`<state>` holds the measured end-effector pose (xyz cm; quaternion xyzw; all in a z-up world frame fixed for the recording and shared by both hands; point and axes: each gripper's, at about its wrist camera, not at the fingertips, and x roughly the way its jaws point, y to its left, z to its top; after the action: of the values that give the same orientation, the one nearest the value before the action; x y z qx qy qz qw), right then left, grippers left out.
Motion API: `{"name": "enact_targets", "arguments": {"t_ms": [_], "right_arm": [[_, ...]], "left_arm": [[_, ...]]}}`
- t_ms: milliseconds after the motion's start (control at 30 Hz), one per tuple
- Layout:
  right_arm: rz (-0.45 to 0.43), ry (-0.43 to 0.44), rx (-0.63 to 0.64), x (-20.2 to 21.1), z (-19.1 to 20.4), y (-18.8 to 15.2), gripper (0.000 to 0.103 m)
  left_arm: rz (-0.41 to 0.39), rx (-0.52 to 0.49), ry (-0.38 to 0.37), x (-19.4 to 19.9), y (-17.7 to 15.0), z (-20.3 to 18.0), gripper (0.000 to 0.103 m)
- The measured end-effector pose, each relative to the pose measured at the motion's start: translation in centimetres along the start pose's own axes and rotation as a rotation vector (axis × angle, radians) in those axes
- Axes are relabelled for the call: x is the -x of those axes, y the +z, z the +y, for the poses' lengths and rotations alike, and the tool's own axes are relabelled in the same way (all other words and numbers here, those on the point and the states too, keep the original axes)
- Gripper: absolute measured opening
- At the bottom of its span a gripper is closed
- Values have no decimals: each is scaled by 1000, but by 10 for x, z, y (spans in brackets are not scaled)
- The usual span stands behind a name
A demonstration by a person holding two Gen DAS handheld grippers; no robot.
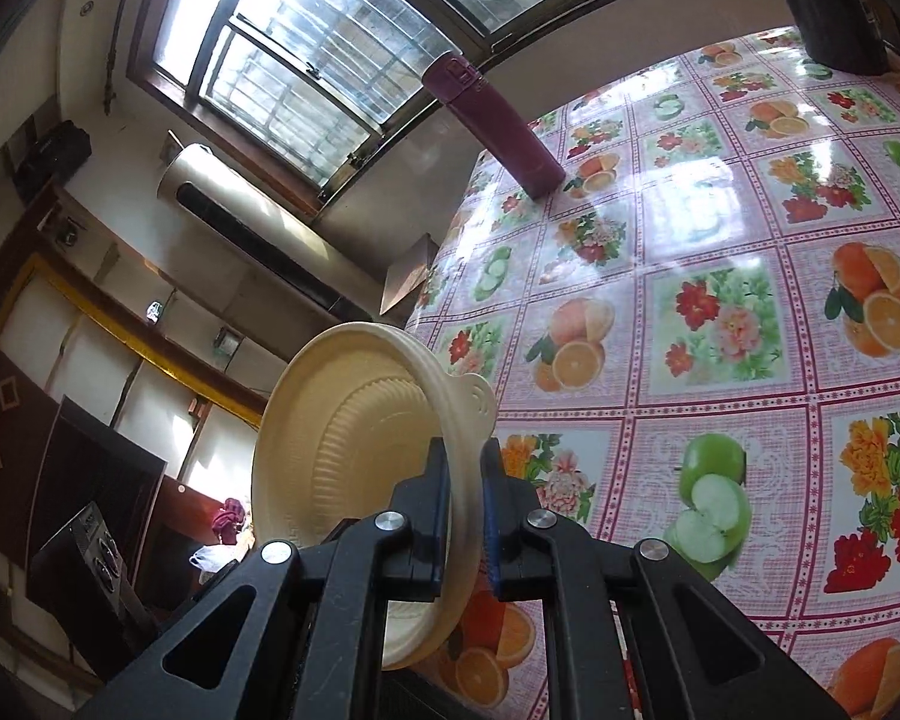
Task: Organize plates and bowls
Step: 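Lift the cream bowl with the left gripper and carry it over the stack, then lower the cream bowl onto the stacked bowls and open left gripper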
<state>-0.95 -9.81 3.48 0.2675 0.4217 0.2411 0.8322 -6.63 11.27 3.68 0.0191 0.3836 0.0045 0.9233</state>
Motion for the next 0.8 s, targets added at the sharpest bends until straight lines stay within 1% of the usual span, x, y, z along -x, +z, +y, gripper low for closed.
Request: {"name": "enact_targets", "arguments": {"t_ms": [233,467,633,800], "right_arm": [[35,31,42,-27,32,-2,10],[75,42,64,-56,49,-7,10],[94,26,72,-72,51,-13,10],[98,-10,93,-83,50,-19,10]], "left_arm": [[2,48,55,-3,-3,29,31],[25,80,96,-13,-8,51,31],[58,93,101,-24,-14,60,31],[83,99,101,-33,-19,65,31]]}}
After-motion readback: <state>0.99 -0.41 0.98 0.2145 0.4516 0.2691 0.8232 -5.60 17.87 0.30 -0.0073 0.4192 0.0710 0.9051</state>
